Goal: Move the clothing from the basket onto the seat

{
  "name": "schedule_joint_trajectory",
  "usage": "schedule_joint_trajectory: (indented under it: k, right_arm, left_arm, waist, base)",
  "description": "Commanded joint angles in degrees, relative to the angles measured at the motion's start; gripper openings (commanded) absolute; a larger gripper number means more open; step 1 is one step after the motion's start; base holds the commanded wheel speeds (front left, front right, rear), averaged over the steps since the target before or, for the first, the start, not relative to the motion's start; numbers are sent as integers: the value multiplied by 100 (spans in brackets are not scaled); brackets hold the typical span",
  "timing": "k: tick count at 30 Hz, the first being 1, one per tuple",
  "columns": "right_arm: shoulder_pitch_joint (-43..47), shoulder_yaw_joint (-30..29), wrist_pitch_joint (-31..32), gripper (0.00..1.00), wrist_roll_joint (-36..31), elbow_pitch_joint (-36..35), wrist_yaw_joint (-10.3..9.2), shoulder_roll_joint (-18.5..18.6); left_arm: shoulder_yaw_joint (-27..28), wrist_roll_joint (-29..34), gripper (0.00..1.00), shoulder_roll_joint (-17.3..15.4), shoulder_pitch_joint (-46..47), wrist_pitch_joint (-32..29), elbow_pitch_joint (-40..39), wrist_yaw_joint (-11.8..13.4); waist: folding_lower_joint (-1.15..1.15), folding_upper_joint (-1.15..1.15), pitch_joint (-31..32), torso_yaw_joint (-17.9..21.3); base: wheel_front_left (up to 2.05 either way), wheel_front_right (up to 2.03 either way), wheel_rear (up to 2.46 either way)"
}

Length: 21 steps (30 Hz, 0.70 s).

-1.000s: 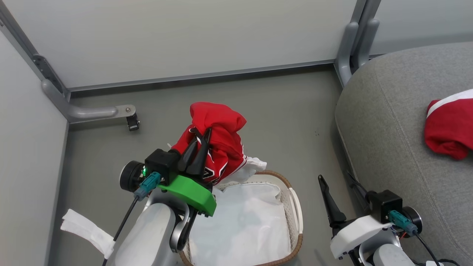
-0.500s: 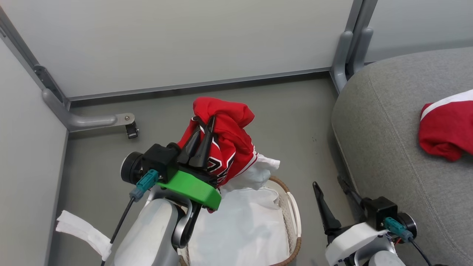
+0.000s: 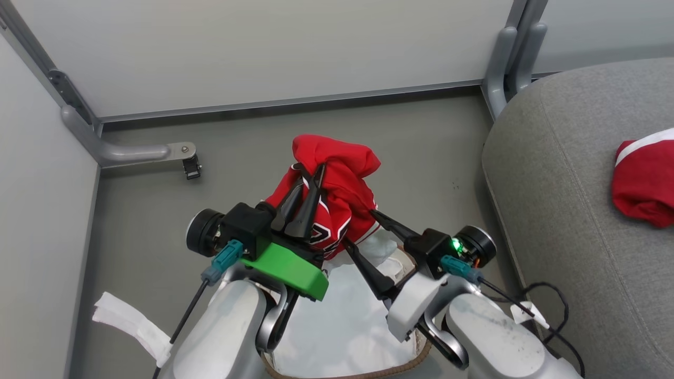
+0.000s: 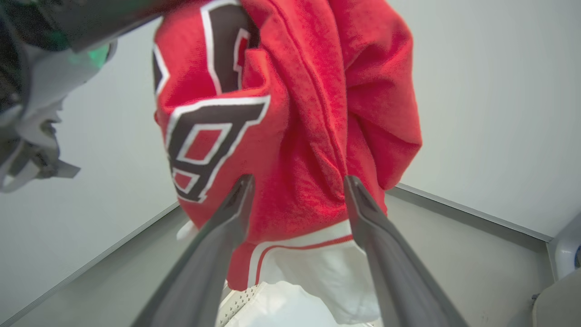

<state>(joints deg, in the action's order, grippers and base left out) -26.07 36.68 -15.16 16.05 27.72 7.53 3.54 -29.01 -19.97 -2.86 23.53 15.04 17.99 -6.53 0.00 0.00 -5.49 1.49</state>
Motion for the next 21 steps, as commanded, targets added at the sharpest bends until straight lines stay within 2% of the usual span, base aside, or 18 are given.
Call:
schedule_joint_trajectory:
  k: [1,7,21]
  right_arm:
    - [-207,164,1,100,122,157,-8,72]
    - [-947,726,0,100,485,756,-8,200]
    - [-1387,1335,0,100,840,982,-8,161]
  left_arm:
    - [-30,23,0,-13,96,20,2,-11]
    - [-253,-92,0,-14,161,21,23,-39]
    - [-703,-318,0,-14,217,20,-16,-59]
  waist:
    - [0,0,-36,-64]
    - [0,0,-83,-230]
    - [0,0,-84,-402]
  base:
    - [0,0,0]
    - [0,0,0]
    - [0,0,0]
